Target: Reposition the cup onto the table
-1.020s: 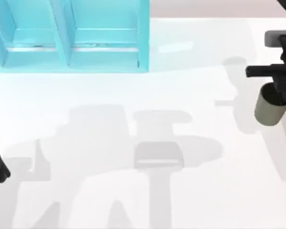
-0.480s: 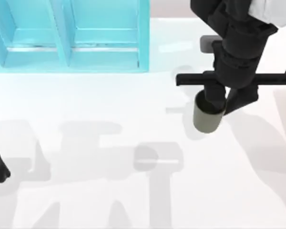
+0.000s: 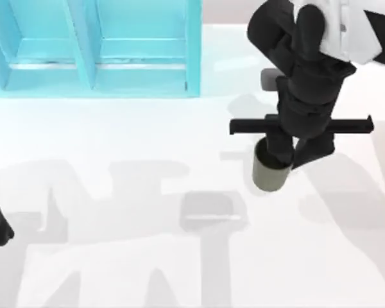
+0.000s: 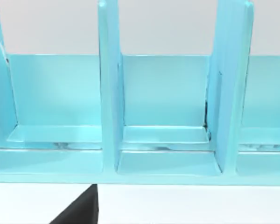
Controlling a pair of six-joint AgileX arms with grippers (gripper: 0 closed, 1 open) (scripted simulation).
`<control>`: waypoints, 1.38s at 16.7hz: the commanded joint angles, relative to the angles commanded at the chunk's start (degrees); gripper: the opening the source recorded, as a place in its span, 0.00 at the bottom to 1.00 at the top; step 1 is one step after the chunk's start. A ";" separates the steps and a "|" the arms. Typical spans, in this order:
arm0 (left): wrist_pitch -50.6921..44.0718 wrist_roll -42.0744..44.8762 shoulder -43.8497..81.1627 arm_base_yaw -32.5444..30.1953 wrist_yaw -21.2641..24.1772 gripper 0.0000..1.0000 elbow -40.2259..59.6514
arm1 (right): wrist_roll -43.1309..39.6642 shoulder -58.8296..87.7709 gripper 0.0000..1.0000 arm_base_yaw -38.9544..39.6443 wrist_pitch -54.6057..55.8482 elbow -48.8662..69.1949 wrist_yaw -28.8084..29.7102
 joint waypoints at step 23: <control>0.00 0.00 0.00 0.00 0.00 1.00 0.00 | 0.47 1.07 1.00 0.51 4.60 -4.00 0.09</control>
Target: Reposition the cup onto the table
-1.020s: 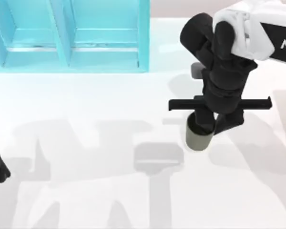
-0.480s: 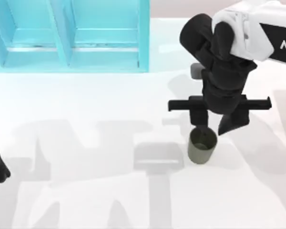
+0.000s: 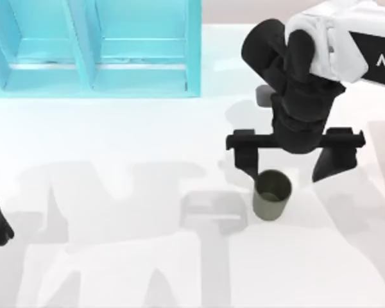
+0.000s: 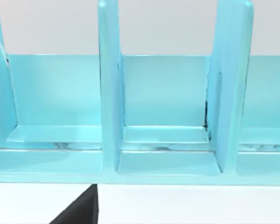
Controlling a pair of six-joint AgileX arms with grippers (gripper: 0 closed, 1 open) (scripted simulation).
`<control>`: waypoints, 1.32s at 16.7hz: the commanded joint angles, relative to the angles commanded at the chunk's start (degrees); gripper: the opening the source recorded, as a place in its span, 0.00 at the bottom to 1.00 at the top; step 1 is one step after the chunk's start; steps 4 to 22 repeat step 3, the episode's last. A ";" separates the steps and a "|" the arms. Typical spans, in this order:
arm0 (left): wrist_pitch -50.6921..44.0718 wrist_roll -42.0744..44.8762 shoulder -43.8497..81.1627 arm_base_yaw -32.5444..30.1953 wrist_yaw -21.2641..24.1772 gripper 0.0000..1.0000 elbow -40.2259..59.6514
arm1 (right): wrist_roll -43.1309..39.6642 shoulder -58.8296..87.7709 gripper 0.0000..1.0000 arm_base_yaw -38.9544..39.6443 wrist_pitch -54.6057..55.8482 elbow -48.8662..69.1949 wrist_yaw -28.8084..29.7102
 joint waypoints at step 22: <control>0.00 0.00 0.00 0.00 0.00 1.00 0.00 | 0.00 0.00 1.00 0.00 0.00 0.00 0.00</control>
